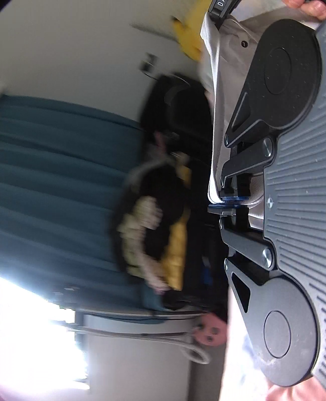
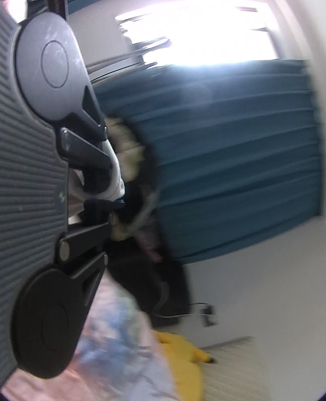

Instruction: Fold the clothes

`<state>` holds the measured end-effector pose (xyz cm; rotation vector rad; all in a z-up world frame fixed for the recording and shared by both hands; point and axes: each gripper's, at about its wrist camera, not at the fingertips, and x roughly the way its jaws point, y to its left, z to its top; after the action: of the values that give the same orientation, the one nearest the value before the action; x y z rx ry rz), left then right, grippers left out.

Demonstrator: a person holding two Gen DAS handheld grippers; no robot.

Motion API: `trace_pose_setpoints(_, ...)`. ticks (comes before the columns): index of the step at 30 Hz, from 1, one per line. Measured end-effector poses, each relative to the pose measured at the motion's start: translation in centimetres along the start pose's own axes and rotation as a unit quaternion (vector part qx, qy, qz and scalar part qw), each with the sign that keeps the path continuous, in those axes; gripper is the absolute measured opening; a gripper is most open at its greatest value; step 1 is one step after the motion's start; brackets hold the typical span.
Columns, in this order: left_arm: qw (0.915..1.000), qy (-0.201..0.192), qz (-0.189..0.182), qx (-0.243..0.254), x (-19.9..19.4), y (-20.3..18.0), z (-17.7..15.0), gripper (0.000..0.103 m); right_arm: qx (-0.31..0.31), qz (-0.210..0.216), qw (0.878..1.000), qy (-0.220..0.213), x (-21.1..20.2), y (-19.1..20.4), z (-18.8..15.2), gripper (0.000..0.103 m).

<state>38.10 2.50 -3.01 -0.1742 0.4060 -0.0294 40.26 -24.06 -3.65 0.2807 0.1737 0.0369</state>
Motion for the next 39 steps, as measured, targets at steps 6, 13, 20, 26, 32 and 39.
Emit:
trace_pose_setpoints(6,0.9944,0.106,0.007,0.001,9.8,3.2,-4.4,0.004,0.018,-0.031,0.991,0.128,8.4,-2.7,-8.1,0.005)
trace_pose_setpoints(13,0.9917,0.128,-0.006,0.016,9.3,3.2,-5.3,0.013,0.027,-0.034,0.982,0.185,9.6,-2.1,-11.5,0.01)
trace_pose_setpoints(20,0.9933,0.104,-0.033,0.037,2.0,3.2,-2.9,0.072,0.018,0.033,0.985,0.171,2.9,-1.4,-6.6,0.082)
trace_pose_setpoints(26,0.9917,0.111,-0.059,0.029,-10.0,4.2,-3.6,0.073,0.021,0.059,0.987,0.149,-8.7,-2.0,-3.1,0.082)
trace_pose_setpoints(32,0.9873,0.138,-0.078,-0.01,-21.8,4.8,-7.5,0.073,0.021,0.062,0.989,0.131,-21.2,-2.4,-2.8,0.082)
trace_pose_setpoints(39,0.9736,0.184,-0.09,-0.101,-29.9,5.3,-12.1,0.07,0.059,0.069,0.987,0.135,-31.2,-3.0,-4.1,0.082)
